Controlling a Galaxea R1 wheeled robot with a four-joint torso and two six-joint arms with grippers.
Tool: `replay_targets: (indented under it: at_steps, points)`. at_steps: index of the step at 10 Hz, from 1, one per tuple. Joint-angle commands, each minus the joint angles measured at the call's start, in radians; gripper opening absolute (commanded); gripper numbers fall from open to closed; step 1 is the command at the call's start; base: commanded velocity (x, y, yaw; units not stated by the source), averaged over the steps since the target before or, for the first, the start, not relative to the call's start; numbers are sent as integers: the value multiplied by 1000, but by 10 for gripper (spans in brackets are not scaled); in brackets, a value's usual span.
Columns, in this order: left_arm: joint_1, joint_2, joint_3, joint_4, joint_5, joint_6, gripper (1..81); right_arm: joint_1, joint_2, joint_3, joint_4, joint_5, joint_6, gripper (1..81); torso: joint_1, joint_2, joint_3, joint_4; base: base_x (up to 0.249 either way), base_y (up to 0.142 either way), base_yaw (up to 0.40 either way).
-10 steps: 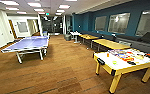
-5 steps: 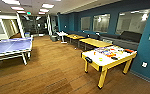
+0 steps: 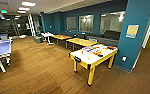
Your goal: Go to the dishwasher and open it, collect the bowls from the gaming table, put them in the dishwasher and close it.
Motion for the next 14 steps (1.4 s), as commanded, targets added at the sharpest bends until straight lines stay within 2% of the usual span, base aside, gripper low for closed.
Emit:
replay_targets:
  at_steps: [1,6,14]
  points:
    - [-50,-5,-1,1,51,5,811,54,-7,2,0,-51,-5,811,0,0,0,0,0,0,-400]
    - [-50,-8,2,1,51,5,811,54,-5,2,2,-49,-5,811,0,0,0,0,0,0,-353]
    - [-48,-5,3,1,51,5,811,54,-1,2,2,-51,-5,811,0,0,0,0,0,0,0]
